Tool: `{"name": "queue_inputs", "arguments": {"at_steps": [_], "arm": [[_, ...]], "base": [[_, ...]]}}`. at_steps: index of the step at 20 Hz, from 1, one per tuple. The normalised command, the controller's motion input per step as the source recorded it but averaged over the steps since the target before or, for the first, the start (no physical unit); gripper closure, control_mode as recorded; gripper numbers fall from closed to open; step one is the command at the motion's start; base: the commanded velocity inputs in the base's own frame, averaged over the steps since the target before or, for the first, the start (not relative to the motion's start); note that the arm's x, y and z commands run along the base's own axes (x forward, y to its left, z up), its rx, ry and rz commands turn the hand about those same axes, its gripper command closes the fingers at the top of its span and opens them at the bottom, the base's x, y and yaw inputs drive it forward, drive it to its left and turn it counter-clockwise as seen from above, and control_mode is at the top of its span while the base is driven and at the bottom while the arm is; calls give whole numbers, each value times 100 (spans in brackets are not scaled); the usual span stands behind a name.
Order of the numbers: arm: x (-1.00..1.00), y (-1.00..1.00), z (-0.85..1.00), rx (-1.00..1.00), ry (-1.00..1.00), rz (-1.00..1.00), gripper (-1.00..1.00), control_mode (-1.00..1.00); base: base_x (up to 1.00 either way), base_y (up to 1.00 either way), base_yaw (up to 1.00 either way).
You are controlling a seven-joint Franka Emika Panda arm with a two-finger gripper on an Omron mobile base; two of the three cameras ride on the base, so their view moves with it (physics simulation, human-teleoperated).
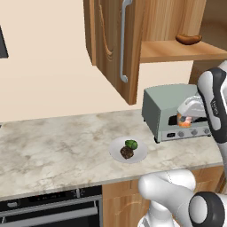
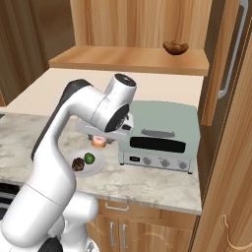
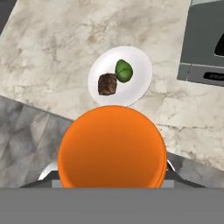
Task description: Pick the avocado and bread from the counter and place them on the plate. Then pick the jam from the cabinet and place it next to the plate. Lastly close the cabinet door.
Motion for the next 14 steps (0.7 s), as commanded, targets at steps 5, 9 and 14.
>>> {"name": "queue_inputs", "arguments": {"at_steps": [5,9,14], "arm": [[9,-31,-53,0,-1,8,100,-100],[25,-1,-53,0,-9,0,100,-100],[29,0,-45,0,-11,0,100,-100]], "base": [[0,0,0],[0,0,0],[0,0,0]]}}
